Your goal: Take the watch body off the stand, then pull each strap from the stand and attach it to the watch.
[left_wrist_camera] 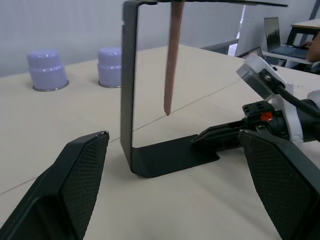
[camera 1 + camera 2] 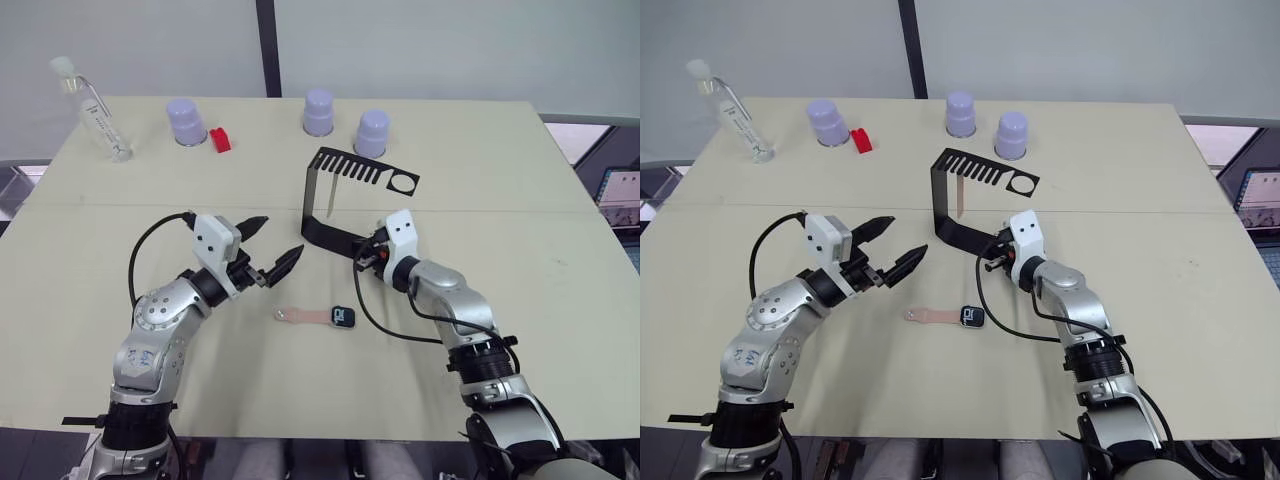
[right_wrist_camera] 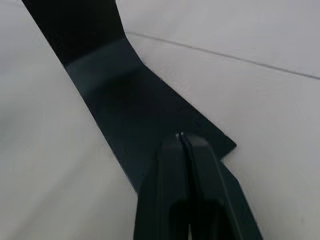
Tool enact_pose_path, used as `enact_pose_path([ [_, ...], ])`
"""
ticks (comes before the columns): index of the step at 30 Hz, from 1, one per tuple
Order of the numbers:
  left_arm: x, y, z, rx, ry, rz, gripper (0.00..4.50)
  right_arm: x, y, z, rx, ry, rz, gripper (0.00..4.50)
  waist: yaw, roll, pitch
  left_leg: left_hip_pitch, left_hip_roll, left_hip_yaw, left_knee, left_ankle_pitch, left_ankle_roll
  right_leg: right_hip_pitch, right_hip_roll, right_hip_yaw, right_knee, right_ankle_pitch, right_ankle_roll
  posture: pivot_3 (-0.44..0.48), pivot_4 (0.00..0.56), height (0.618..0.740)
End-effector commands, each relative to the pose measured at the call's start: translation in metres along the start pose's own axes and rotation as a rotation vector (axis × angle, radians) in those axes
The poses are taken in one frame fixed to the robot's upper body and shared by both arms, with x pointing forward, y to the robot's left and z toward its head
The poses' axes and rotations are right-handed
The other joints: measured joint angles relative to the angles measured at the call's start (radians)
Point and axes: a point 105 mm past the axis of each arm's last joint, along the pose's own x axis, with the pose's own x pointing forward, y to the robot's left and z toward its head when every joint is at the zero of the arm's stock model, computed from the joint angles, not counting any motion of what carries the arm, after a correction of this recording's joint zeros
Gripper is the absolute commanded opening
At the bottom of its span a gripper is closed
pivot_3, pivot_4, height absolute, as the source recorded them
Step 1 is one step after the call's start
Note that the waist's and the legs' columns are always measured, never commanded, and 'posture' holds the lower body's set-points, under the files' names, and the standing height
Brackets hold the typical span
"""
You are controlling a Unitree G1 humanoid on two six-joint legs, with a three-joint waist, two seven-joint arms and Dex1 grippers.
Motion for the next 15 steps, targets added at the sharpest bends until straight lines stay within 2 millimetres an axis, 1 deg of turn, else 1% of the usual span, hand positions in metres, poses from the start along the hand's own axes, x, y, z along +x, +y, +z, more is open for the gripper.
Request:
enact_pose_path([
  [1, 0.006, -0.015, 0.013, 0.060, -0.052, -0.015, 4.50, -0.001, 0.002, -0.023, 0.016, 0.082, -0.023, 0.02, 0.000, 0.000, -0.001, 0.001, 0.000, 0.000, 0.000, -0.001, 0.001, 0.000, 0.000, 0.000, -0.001, 0.000, 0.000, 0.000, 0.150, 0.740],
  [2, 0.009, -0.015, 0.012, 0.064, -0.051, 0.001, 4.50, -0.002, 0.002, -0.024, 0.007, 0.083, -0.024, 0.02, 0.001, 0.000, -0.002, 0.002, 0.000, 0.000, 0.000, -0.002, 0.004, 0.001, 0.000, 0.000, -0.001, 0.000, 0.000, 0.000, 0.150, 0.740],
  [6, 0.024, -0.013, 0.007, 0.064, -0.040, 0.060, 4.50, -0.003, 0.002, -0.023, 0.014, 0.081, -0.029, 0.02, 0.002, -0.001, -0.003, 0.002, 0.000, 0.000, 0.000, -0.003, 0.004, 0.002, 0.000, 0.000, -0.001, 0.000, 0.000, 0.000, 0.150, 0.740],
  [9, 0.039, -0.009, 0.004, 0.126, -0.041, 0.123, 4.50, -0.002, 0.001, -0.021, 0.012, 0.081, -0.033, 0.02, 0.003, -0.001, -0.003, 0.002, 0.000, 0.000, 0.000, -0.003, 0.004, 0.002, 0.000, 0.000, -0.001, 0.000, 0.000, 0.000, 0.150, 0.740],
  [12, 0.050, -0.010, 0.003, 0.135, -0.057, 0.134, 4.50, -0.002, 0.000, -0.021, 0.006, 0.082, -0.037, 0.02, 0.002, -0.001, -0.003, 0.002, 0.000, 0.000, 0.000, -0.002, 0.004, 0.001, 0.001, 0.000, -0.001, 0.000, 0.000, 0.000, 0.150, 0.740],
  [13, 0.055, -0.011, 0.001, 0.116, -0.054, 0.145, 3.97, -0.002, 0.000, -0.020, 0.004, 0.082, -0.037, 0.00, 0.002, -0.001, -0.003, 0.002, 0.000, 0.000, -0.001, -0.002, 0.004, 0.001, 0.001, 0.000, -0.001, 0.000, 0.000, 0.000, 0.150, 0.740],
  [14, 0.060, -0.012, -0.001, 0.092, -0.054, 0.147, 3.76, -0.002, -0.001, -0.020, 0.002, 0.082, -0.039, 0.00, 0.003, -0.001, -0.003, 0.002, 0.000, 0.000, 0.000, -0.002, 0.004, 0.001, 0.001, 0.000, -0.001, 0.000, 0.000, 0.000, 0.150, 0.740],
  [15, 0.063, -0.013, -0.001, 0.076, -0.054, 0.148, 3.76, -0.002, -0.001, -0.020, 0.001, 0.082, -0.040, 0.00, 0.003, -0.001, -0.003, 0.002, 0.000, 0.000, 0.000, -0.002, 0.004, 0.001, 0.000, 0.000, -0.001, 0.000, 0.000, 0.000, 0.150, 0.740],
])
